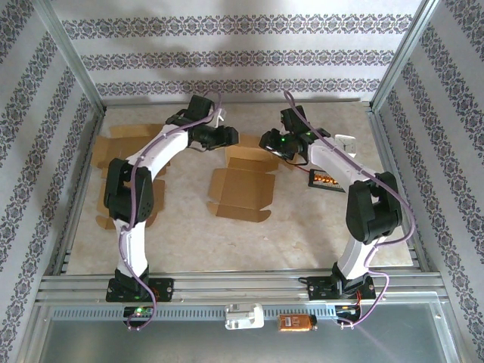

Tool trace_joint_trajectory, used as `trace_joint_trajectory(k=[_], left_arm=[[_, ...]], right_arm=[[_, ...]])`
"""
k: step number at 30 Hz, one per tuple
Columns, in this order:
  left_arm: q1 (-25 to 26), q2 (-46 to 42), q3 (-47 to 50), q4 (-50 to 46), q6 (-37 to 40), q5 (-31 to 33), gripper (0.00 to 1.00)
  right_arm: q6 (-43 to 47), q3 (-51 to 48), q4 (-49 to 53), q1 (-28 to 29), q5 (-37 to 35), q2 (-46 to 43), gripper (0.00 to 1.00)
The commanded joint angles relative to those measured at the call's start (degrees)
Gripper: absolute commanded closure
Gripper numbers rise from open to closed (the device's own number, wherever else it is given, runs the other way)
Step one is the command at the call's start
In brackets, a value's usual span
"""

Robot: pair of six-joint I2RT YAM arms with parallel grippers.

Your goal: Fold the paper box

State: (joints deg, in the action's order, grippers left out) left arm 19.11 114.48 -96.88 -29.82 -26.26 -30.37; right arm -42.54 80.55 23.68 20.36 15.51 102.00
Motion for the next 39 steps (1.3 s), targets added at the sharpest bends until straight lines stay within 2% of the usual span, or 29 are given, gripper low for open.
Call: trace_joint_trajectory(k=[1,7,14,18,24,26,28,30,35,39], left_arm=[[0.24,-5.17,5.91,4.61,-2.65,2.19,0.44],[-0.43,-10.52,12.75,8.89,-4.26,4.71,0.44],[-1.0,-8.93,11.53,9.19,-5.06,2.21,0.33],[-1.61,-8.07,10.25,7.99,-4.52,2.5,0.32],[-2.16,-7.49,9.44,7.76,-4.84,2.59,0.32],[-2.21,-7.24,9.34,7.85,-5.14,2.31,0.33],[-2.2,-6.88,9.09,7.52,-5.17,2.16,0.33],[-2.19,-6.67,8.93,7.25,-5.05,2.2,0.33],[-2.21,-6.21,8.49,6.54,-4.63,2.42,0.33],[-2.21,-5.67,7.54,5.14,-4.08,2.45,0.33]], right_arm=[[3.93,3.43,-2.16,0.6,7.45,3.29,0.55],[4.01,7.26,-1.93,1.31,8.3,5.27,0.53],[1.18,7.3,-2.89,0.9,10.24,6.28,0.6],[0.88,6.47,-2.68,0.51,9.37,5.5,0.58],[-0.12,5.84,-3.56,-0.51,11.2,4.19,0.66],[-0.39,5.8,-3.44,-0.97,11.23,3.71,0.63],[-0.94,5.71,-3.55,-1.39,11.97,3.16,0.55],[-0.81,5.38,-3.39,-1.81,12.86,1.9,0.51],[1.26,0.8,-3.57,-3.58,11.96,-4.32,0.5],[3.4,-5.8,-4.3,-4.89,8.14,-9.66,0.52]])
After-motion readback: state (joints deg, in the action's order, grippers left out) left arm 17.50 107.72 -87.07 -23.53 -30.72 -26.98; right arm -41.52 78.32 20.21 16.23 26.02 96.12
